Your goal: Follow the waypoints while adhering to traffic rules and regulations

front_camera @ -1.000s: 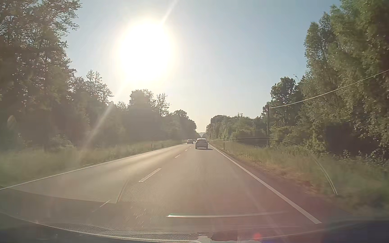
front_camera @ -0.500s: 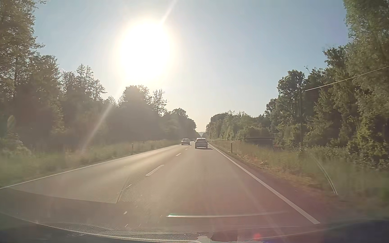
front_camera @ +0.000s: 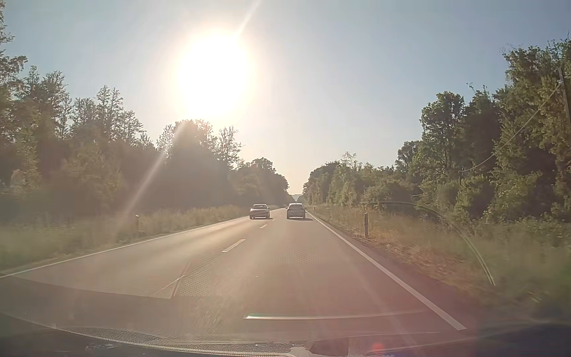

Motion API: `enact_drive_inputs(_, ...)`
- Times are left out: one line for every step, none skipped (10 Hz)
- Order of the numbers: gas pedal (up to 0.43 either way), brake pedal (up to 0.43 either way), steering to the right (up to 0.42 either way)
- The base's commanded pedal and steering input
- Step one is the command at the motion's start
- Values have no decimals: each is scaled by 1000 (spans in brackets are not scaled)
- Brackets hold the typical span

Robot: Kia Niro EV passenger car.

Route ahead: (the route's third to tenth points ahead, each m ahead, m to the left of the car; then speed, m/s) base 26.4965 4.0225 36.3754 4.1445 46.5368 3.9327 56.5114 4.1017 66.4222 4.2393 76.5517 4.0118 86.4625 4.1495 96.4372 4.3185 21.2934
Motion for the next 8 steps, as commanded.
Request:
enact_drive_inputs(150,0,0)
enact_drive_inputs(138,0,0)
enact_drive_inputs(130,0,0)
enact_drive_inputs(130,0,0)
enact_drive_inputs(130,0,0)
enact_drive_inputs(130,0,0)
enact_drive_inputs(130,0,0)
enact_drive_inputs(130,0,1)
